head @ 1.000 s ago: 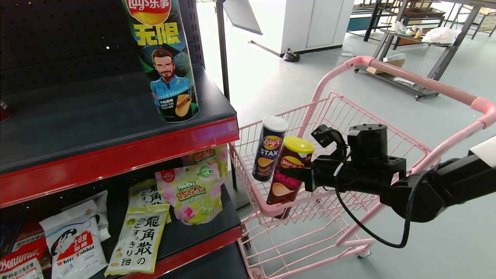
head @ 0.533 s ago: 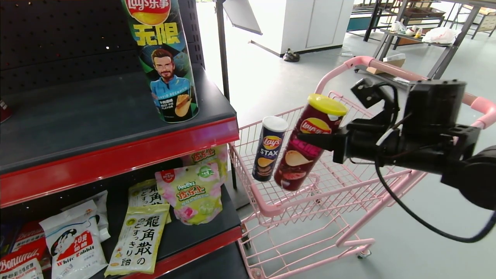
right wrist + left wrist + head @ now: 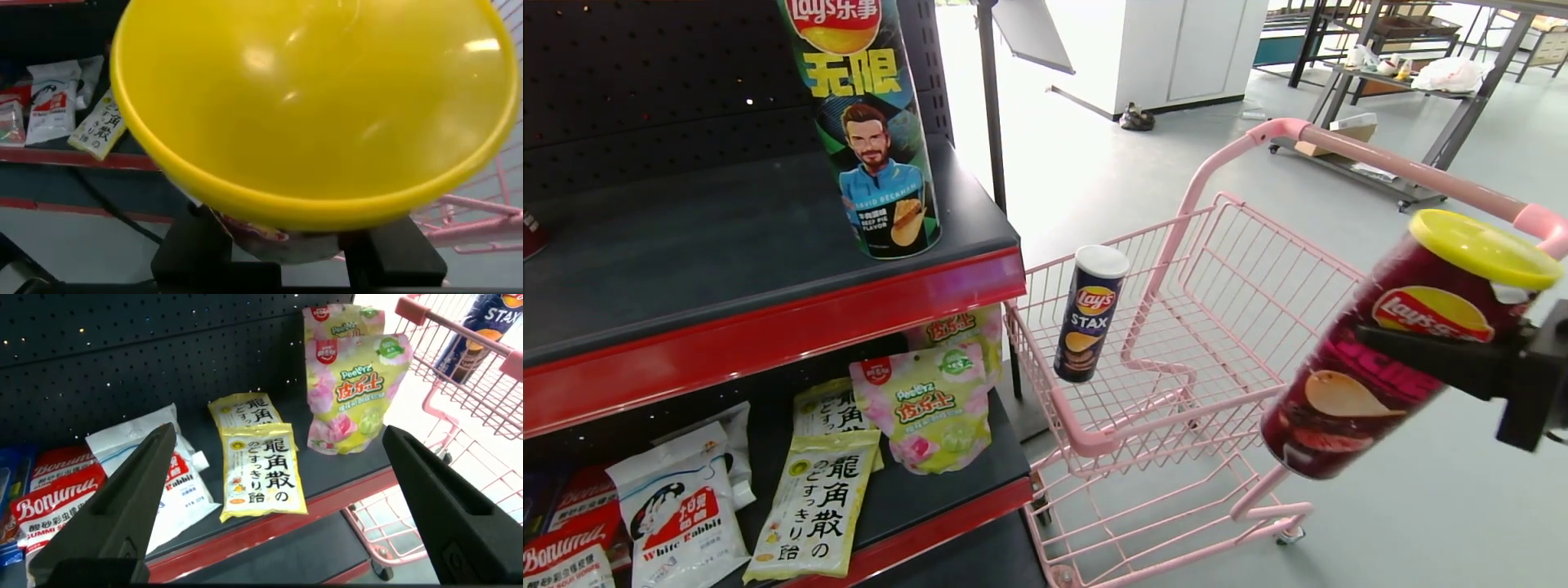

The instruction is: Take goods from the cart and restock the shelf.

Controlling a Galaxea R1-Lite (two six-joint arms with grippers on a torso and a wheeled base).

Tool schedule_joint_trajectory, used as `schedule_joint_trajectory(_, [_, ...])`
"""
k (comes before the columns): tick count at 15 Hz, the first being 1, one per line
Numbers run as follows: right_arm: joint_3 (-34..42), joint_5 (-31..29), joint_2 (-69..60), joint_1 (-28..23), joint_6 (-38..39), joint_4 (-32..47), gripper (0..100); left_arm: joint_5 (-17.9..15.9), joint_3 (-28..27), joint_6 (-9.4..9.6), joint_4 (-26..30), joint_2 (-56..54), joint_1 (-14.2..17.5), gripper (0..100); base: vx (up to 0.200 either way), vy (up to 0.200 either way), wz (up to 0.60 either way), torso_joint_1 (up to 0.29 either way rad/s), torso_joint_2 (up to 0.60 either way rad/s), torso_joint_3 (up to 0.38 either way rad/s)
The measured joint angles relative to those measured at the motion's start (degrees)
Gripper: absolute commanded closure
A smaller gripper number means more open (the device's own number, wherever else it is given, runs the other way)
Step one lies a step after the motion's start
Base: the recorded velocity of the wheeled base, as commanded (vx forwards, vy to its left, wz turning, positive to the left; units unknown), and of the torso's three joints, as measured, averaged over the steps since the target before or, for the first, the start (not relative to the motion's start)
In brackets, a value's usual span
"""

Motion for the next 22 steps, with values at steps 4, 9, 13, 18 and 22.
schedule_joint_trajectory(4, [4.02, -1.37, -6.60, -0.79, -2.07, 0.96, 100, -0.02, 0.00, -0.01, 0.00, 0.00, 0.00, 0, 0.000, 0.000, 0.00, 0.000, 0.00, 0.000])
schedule_joint_trajectory(9, [4.39, -1.11, -7.63, -0.68, -2.95, 1.04, 100, -0.02, 0.00, 0.00, 0.00, 0.00, 0.00, 0, 0.000, 0.000, 0.00, 0.047, -0.25, -0.183])
schedule_joint_trajectory(13, [4.07, -1.01, -6.97, -0.68, -4.05, 1.01, 100, 0.00, 0.00, 0.00, -0.05, 0.00, 0.00, 0, 0.000, 0.000, 0.00, 0.143, -0.50, -0.360])
schedule_joint_trajectory(18, [4.00, -0.60, -5.51, 0.37, -4.21, 0.95, 100, -0.02, 0.00, -0.01, -0.02, 0.00, 0.00, 0, 0.000, 0.000, 0.00, 0.184, -0.55, -0.371])
schedule_joint_trajectory(22, [3.69, -0.51, -4.50, 0.72, -4.32, 0.99, 100, 0.00, 0.00, -0.01, -0.05, 0.00, 0.00, 0, 0.000, 0.000, 0.00, 0.216, -0.58, -0.375])
